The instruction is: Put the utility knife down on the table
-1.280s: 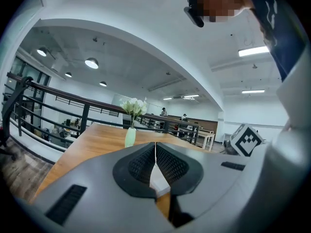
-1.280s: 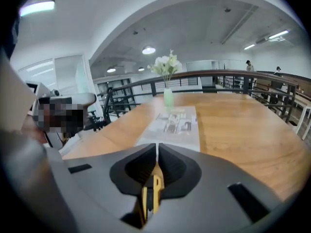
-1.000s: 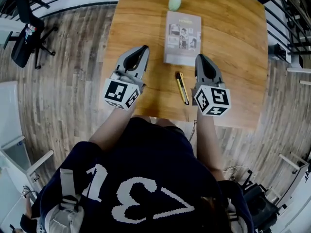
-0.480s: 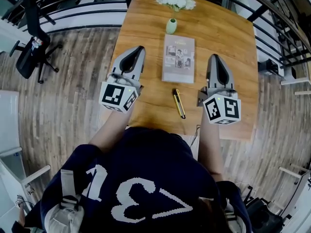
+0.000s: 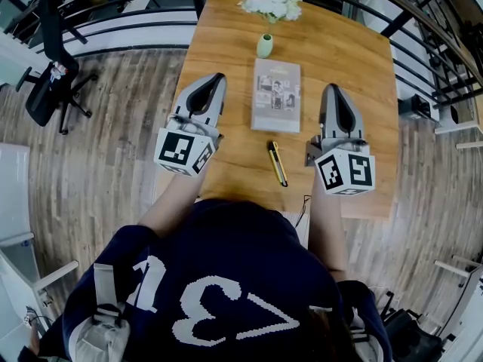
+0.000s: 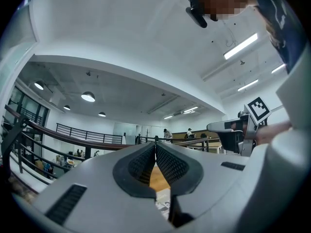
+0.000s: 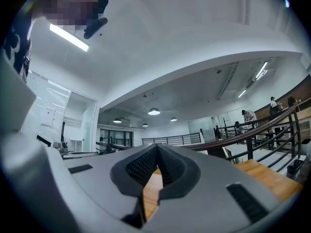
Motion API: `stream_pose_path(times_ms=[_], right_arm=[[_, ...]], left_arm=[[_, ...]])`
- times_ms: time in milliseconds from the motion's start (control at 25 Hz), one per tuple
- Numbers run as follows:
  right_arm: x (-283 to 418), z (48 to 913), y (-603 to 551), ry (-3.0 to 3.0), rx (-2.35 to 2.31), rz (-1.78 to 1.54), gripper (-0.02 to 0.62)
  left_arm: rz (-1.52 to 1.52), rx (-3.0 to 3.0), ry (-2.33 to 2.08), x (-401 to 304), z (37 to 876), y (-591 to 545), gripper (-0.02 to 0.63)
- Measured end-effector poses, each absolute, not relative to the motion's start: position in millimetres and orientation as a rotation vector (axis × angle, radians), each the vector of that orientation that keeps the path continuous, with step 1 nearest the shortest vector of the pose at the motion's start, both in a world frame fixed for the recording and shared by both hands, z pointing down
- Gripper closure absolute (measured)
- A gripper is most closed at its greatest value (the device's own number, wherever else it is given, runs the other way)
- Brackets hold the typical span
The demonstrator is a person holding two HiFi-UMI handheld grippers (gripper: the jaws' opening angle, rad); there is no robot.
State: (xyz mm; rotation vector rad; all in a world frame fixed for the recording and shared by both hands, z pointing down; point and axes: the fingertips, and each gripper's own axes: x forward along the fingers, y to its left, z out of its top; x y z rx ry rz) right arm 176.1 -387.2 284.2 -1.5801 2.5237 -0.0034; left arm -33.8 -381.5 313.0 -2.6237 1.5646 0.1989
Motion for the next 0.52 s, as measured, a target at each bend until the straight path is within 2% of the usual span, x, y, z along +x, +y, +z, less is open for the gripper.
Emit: stream_pose_path(times_ms=[520], right_arm=[[173.0,281.2,-378.3,2.524,-1.571,-0.004,0.572]], left_arm=[[0.194,-2.632,1.550,-31.9,311.9,-376.0,0.588]])
